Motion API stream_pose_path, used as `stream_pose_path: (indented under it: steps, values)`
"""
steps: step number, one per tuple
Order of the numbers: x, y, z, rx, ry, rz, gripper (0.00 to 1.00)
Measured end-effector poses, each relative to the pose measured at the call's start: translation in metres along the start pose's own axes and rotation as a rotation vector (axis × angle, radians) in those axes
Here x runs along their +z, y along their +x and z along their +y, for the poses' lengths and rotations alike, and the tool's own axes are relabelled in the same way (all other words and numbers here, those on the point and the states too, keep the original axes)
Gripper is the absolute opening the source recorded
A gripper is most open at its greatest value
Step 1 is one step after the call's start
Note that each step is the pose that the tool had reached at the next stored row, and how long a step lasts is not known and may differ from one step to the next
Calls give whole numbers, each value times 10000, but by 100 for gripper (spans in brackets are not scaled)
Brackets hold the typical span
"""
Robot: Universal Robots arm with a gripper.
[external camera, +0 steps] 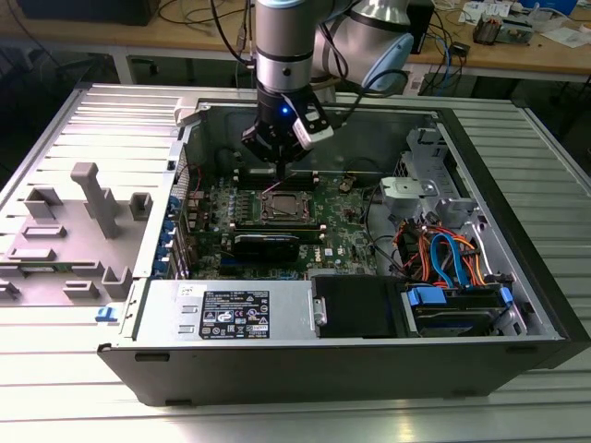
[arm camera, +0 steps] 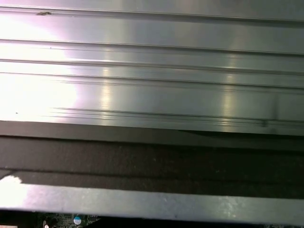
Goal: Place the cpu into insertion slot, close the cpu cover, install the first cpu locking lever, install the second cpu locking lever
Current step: 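Install the first cpu locking lever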
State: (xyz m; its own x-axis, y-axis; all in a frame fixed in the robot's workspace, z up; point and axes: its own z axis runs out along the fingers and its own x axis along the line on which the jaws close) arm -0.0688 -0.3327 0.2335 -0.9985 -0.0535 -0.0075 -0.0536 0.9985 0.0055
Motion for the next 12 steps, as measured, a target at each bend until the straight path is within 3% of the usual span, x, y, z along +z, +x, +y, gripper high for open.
stream_pose_path:
  steps: [12]
  values:
    - [45, -85, 0, 1, 2, 0, 11]
